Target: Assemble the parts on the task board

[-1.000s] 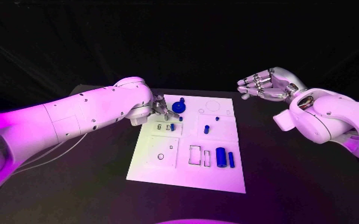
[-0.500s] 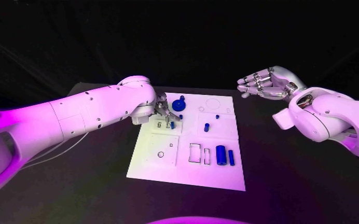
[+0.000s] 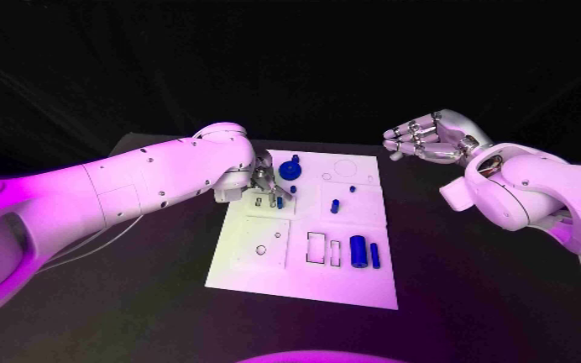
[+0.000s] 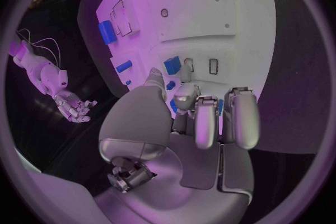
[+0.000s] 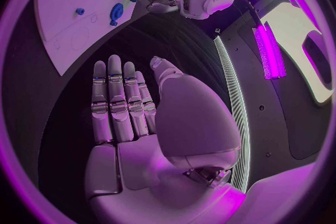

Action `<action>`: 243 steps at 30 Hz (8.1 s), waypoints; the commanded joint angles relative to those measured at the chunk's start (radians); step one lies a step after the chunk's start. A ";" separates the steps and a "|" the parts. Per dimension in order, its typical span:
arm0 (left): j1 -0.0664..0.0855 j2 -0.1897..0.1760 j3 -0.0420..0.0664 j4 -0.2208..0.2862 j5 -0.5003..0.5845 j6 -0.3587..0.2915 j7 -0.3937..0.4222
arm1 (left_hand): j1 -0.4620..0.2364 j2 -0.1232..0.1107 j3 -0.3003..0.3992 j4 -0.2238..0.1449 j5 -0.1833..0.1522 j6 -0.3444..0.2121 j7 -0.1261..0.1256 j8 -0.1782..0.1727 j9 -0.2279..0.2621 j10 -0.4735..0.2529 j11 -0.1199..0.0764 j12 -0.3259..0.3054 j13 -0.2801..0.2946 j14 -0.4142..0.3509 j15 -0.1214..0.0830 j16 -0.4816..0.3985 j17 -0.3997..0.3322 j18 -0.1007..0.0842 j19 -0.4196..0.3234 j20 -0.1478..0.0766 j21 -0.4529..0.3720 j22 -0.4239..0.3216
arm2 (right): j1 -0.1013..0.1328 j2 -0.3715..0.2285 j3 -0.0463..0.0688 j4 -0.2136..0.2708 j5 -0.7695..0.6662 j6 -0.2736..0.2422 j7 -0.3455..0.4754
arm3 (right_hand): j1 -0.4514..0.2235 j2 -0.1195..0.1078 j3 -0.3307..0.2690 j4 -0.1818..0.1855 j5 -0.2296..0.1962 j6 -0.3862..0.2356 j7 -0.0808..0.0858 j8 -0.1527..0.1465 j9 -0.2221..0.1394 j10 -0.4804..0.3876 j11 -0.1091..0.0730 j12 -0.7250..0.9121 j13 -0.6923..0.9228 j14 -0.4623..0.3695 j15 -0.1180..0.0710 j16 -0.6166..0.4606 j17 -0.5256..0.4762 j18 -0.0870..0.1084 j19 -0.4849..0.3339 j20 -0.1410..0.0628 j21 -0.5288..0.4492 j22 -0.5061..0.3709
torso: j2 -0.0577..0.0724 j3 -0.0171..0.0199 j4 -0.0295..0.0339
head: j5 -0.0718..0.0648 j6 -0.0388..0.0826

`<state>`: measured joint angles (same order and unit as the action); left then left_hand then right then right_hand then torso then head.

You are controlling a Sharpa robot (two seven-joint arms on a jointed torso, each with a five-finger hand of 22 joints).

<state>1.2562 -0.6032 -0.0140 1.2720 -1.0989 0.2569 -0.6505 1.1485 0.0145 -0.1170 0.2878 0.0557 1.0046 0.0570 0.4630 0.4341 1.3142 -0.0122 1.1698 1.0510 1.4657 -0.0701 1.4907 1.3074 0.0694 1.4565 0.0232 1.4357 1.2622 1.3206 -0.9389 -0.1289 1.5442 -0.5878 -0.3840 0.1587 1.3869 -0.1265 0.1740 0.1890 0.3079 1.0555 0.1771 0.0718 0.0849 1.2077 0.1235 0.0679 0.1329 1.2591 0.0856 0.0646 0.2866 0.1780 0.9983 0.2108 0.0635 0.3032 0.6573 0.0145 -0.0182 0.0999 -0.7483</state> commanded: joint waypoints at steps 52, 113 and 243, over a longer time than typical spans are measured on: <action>-0.001 -0.031 0.002 0.032 0.136 -0.104 0.001 | 0.072 -0.163 0.927 -0.217 0.171 -0.082 0.004 0.103 0.160 -0.008 -0.005 -0.021 -0.033 0.070 -0.009 -0.011 0.143 -0.012 0.001 -0.008 0.013 0.021 | -0.005 -0.001 -0.001 -0.003 -0.012 0.013 -0.021 | -0.008 0.006 -0.003 0.000 0.014 0.000 0.011 -0.001 -0.002 -0.008 0.002 0.009 -0.004 -0.011 0.001 -0.002 -0.006 0.007 -0.008 0.002 0.002 -0.010 | 0.003 0.0013 0.0030 | -0.007 -0.006; -0.080 -0.081 0.001 0.135 -0.170 -0.215 -0.001 | -0.017 -0.192 1.013 -0.280 0.226 -0.077 -0.011 0.158 0.227 0.043 -0.020 0.033 0.011 0.072 -0.022 -0.011 0.147 -0.018 0.016 -0.018 0.026 0.051 | -0.016 -0.012 -0.003 0.001 0.009 0.003 -0.001 | -0.012 0.010 0.005 0.005 0.086 0.000 0.010 0.000 -0.002 -0.009 0.002 0.011 -0.011 -0.015 0.002 -0.001 -0.016 0.008 -0.011 0.004 0.003 -0.031 | 0.004 0.0008 0.0050 | -0.008 -0.029; 0.004 0.010 0.047 -0.162 -0.058 -0.167 0.024 | 0.001 -0.119 0.181 0.002 0.207 -0.099 0.013 0.026 0.139 -0.056 0.007 -0.042 -0.121 0.072 0.000 -0.017 0.149 -0.012 0.006 -0.001 -0.001 0.026 | -0.028 -0.001 -0.003 -0.011 0.022 0.009 -0.009 | -0.048 0.010 -0.008 0.025 0.093 -0.005 0.013 -0.001 -0.003 -0.013 0.006 0.016 -0.016 -0.034 0.009 -0.003 -0.030 0.007 -0.024 0.011 0.000 -0.060 | 0.009 0.0007 0.0011 | 0.006 -0.016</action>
<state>1.2585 -0.5964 0.0324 1.1169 -1.1322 0.0636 -0.6355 1.1380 -0.1041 0.0691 0.2894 0.2611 0.9071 0.0691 0.4948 0.5737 1.2624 -0.0068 1.1307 0.9307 1.4673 -0.0785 1.4789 1.3074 0.0545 1.4634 0.0161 1.4406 1.2883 1.2934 -0.9411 -0.1322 1.5329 -0.5638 -0.3821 0.1447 1.3461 -0.1173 0.1643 0.2098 0.3948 1.0524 0.1873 0.0719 0.0836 1.2007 0.1306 0.0797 0.1181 1.2341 0.0963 0.0646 0.2574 0.1778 0.9804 0.2216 0.0635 0.2442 0.6657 0.0158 -0.0161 0.1050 -0.7640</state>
